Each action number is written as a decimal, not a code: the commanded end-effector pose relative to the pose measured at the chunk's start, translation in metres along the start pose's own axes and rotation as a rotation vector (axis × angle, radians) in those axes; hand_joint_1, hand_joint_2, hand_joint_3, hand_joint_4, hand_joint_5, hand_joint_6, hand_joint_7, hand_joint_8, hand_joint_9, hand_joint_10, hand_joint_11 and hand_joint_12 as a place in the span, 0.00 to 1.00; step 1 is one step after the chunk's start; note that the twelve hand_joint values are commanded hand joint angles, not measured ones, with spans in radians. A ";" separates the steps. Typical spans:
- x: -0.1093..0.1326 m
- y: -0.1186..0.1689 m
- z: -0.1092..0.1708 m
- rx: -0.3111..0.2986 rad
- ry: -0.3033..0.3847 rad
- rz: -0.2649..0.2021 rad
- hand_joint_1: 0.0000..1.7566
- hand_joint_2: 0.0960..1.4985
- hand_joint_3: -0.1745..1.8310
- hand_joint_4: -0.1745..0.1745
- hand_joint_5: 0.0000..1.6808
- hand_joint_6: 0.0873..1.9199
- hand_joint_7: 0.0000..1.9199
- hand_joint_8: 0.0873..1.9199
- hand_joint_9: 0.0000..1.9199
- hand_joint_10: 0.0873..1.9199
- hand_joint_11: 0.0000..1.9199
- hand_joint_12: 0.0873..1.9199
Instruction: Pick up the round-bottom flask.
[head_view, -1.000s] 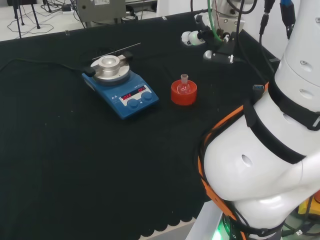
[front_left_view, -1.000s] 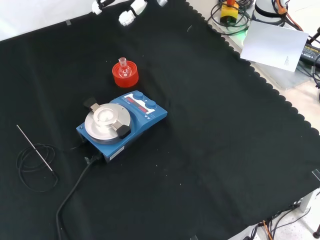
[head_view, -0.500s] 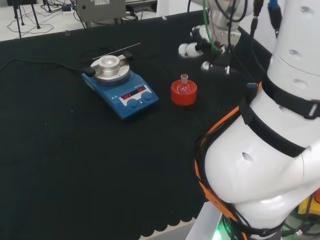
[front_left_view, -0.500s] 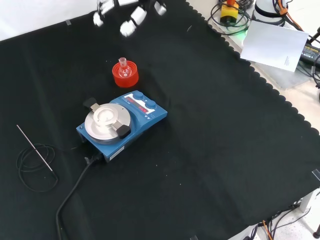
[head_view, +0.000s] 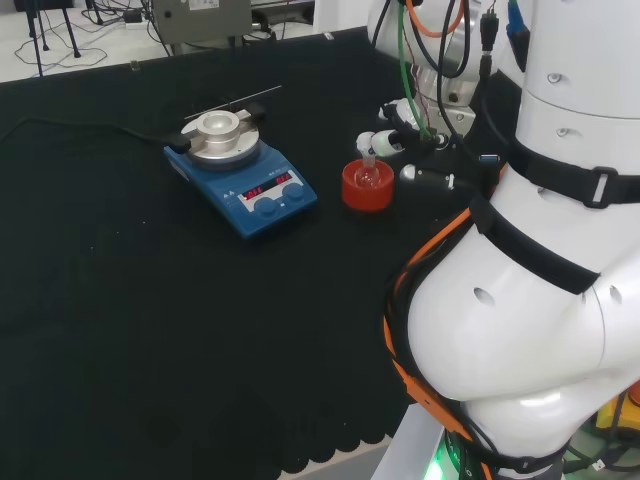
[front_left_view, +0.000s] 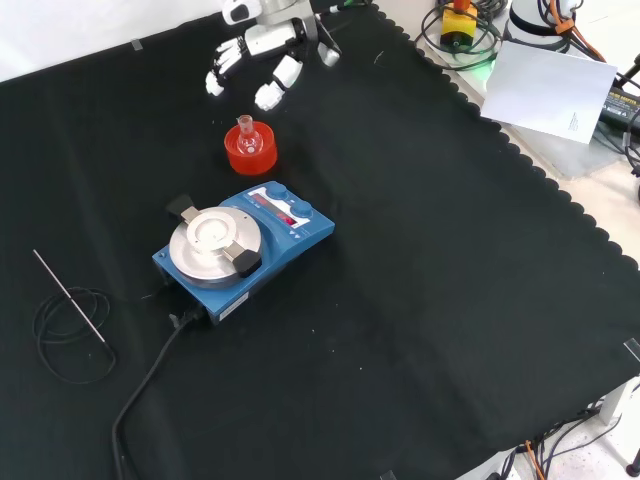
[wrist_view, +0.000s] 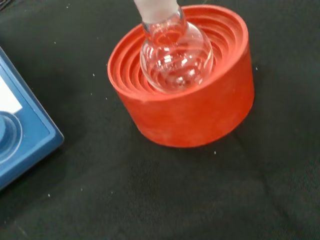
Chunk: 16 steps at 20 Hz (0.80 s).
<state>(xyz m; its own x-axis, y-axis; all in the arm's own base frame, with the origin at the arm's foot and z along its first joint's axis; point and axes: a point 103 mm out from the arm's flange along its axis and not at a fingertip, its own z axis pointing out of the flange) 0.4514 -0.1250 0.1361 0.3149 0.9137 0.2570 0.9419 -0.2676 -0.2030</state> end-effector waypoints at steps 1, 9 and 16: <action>-0.005 -0.004 0.011 0.001 0.010 0.000 0.34 0.66 0.17 0.36 0.25 0.00 0.11 0.23 0.15 0.29 0.00 0.54; -0.011 -0.004 0.029 0.001 0.028 0.006 0.36 0.65 0.17 0.35 0.28 0.00 0.11 0.23 0.16 0.30 0.00 0.54; -0.015 0.004 0.040 -0.019 0.053 0.009 0.40 0.62 0.18 0.33 0.33 0.00 0.12 0.24 0.17 0.30 0.00 0.55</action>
<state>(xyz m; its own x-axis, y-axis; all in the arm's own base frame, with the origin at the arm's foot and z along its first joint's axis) 0.4420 -0.1262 0.1007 0.3289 0.8975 0.2938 0.9388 -0.2771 -0.2045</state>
